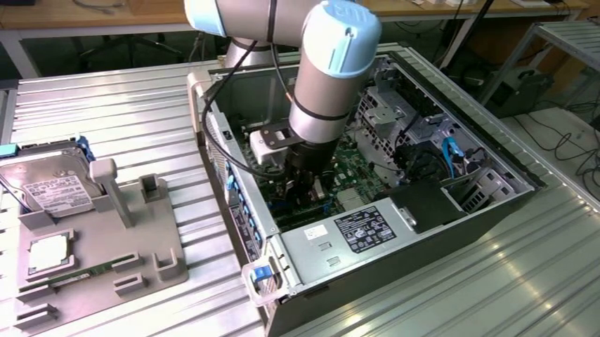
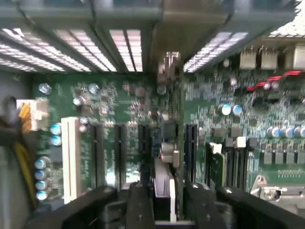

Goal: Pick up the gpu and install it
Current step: 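Insert the gpu into the slot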

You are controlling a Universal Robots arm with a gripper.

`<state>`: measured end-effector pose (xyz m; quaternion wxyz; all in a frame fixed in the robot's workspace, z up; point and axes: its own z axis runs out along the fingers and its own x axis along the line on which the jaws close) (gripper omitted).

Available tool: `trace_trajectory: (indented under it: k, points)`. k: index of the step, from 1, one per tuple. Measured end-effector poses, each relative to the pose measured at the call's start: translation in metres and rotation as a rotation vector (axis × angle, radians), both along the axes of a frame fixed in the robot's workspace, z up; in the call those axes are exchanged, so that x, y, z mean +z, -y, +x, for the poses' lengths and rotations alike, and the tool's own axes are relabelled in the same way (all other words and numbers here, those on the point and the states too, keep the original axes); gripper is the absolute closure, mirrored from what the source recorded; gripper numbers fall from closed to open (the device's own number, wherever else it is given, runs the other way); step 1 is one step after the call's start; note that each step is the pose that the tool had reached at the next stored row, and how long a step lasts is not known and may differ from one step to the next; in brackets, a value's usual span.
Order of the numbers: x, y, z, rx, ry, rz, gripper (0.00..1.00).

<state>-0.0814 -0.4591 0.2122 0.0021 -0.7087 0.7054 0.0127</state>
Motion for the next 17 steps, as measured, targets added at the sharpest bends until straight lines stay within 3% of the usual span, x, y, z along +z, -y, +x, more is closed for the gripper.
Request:
trace_trajectory:
  k: [1,5,17]
  points:
    - [0.0011,0.0002,0.0,0.0,-0.0012,-0.0024,0.65]
    - [0.0086,0.0002,0.0,0.0,0.0,-0.0017,0.65]
    - [0.0643,0.0002,0.0,0.0,0.0035,-0.003,0.65]
